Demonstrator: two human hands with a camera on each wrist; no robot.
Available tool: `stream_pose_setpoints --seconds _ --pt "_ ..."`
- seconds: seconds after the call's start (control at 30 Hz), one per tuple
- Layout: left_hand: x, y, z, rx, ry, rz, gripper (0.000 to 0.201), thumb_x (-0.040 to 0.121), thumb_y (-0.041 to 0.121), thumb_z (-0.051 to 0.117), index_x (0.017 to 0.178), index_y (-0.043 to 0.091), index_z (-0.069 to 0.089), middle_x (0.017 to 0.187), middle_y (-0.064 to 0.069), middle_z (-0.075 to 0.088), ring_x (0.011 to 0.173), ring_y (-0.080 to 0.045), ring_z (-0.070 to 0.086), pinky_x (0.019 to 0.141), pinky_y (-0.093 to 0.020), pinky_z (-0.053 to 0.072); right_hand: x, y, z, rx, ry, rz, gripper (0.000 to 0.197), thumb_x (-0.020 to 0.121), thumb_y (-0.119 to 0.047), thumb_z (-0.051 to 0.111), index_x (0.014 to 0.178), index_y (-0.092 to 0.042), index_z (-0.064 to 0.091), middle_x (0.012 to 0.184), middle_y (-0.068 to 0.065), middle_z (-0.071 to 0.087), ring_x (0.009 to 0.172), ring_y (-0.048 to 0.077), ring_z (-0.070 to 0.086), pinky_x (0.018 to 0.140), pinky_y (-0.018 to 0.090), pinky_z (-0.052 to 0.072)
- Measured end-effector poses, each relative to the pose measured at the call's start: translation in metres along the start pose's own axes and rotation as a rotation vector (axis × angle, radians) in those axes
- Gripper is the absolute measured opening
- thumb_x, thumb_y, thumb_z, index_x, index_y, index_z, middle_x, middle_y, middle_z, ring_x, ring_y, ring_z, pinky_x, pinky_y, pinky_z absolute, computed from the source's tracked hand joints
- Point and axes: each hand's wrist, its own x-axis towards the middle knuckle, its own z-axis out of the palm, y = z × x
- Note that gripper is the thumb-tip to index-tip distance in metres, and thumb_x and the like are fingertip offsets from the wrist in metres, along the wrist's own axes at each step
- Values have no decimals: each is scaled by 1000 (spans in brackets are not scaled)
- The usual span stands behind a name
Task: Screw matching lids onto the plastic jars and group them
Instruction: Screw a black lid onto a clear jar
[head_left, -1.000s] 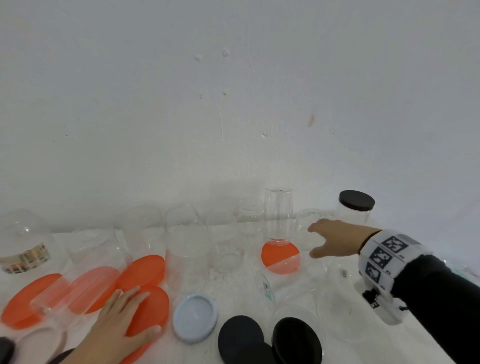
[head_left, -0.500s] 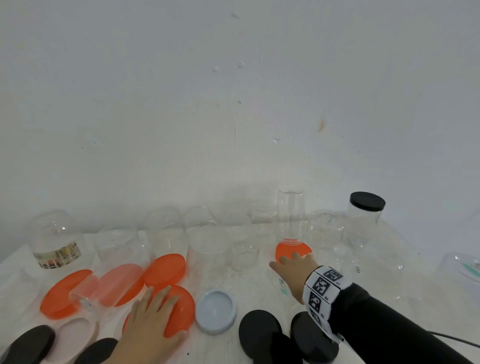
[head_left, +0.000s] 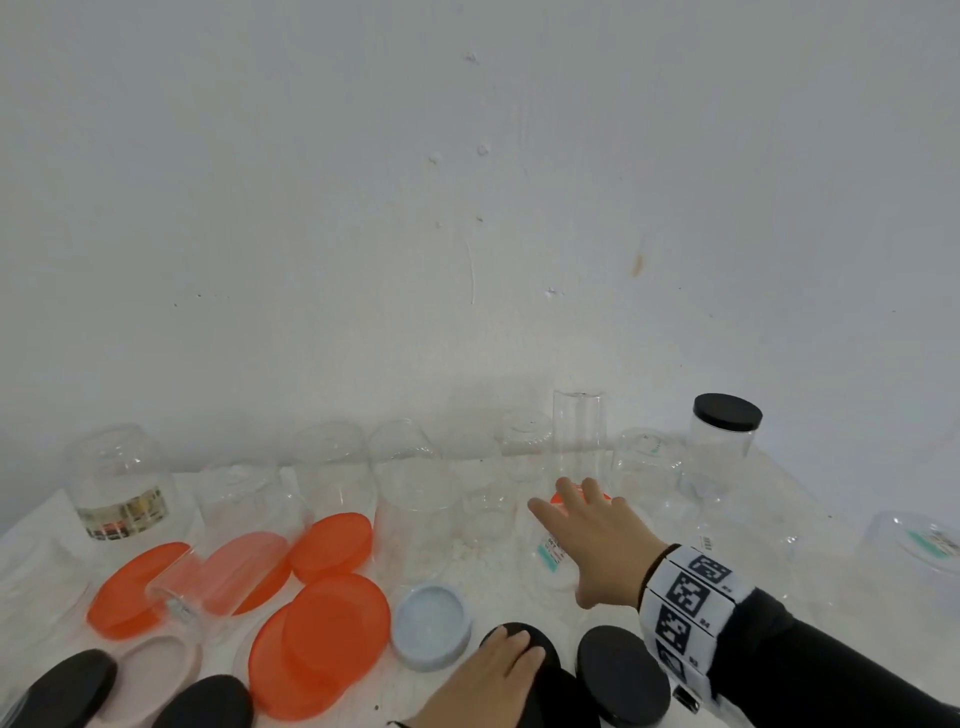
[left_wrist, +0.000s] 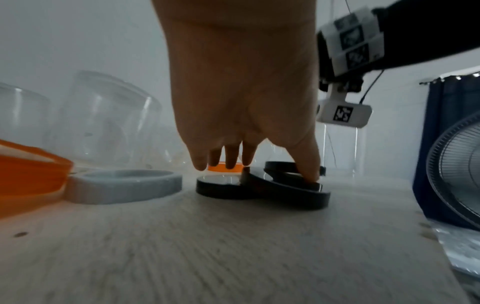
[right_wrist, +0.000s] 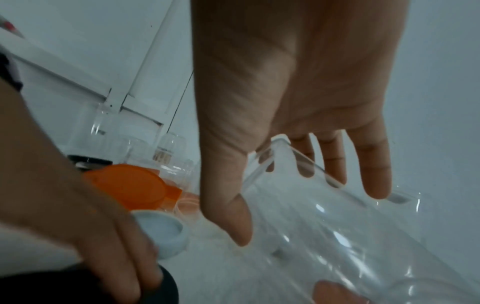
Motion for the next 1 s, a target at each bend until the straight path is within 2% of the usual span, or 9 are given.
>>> stream_pose_setpoints --seconds 0.1,0.17,0.23,0.43,0.5,0.6,0.7,0.77,1.0 --pt "12 3 24 119 180 29 50 105 35 27 153 25 19 162 4 11 149 -20 9 120 -35 15 -10 3 -6 103 124 47 92 71 -30 73 143 -21 16 134 5 26 115 25 34 85 35 47" --pt "12 12 24 89 78 51 45 97 41 45 141 33 47 150 11 40 138 -12 39 109 -27 38 -16 6 -11 186 200 61 89 70 -31 71 141 -18 20 129 2 29 109 21 35 82 30 47" --pt "5 22 8 -6 113 -28 38 73 56 63 108 45 71 117 25 65 106 3 63 79 -16 54 -22 10 -15 283 255 69 87 68 -33 70 138 -18 22 127 -2 29 106 17 34 79 26 49" --pt "2 23 13 26 86 43 45 98 49 37 142 39 41 149 21 37 140 -6 33 112 -37 34 -28 14 -19 601 350 149 98 66 -37 73 143 -31 13 115 -8 18 106 13 22 81 20 36" --pt "-5 20 6 50 84 22 56 67 71 68 116 44 66 119 26 63 111 5 59 89 -20 52 -30 13 -17 686 354 174 97 64 -38 73 141 -37 15 109 -10 15 106 14 23 84 22 37" --pt "-11 15 9 59 247 0 59 30 57 91 84 38 78 79 24 69 71 10 65 63 -7 51 -34 10 -12 783 340 207 93 64 -43 74 138 -38 19 110 -10 21 108 15 31 84 23 38" --pt "-30 -5 -1 -147 269 44 77 51 49 89 120 25 67 116 6 66 104 -1 62 88 -12 46 -40 10 -11 891 310 282 89 65 -39 76 136 -33 23 116 -9 29 112 17 37 85 27 43" --pt "-40 -25 -2 -313 369 -33 91 75 53 67 150 26 23 153 9 25 139 -6 27 112 -21 25 -43 10 -11 965 280 324 87 64 -30 77 134 -29 25 118 -6 33 113 19 40 85 28 45" --pt "-75 -66 -40 -565 409 -207 106 63 72 62 150 27 21 136 18 31 123 4 31 100 -13 26 -55 -6 -7 1096 169 343 79 68 -23 79 125 -36 25 116 -2 30 99 17 49 69 16 45"
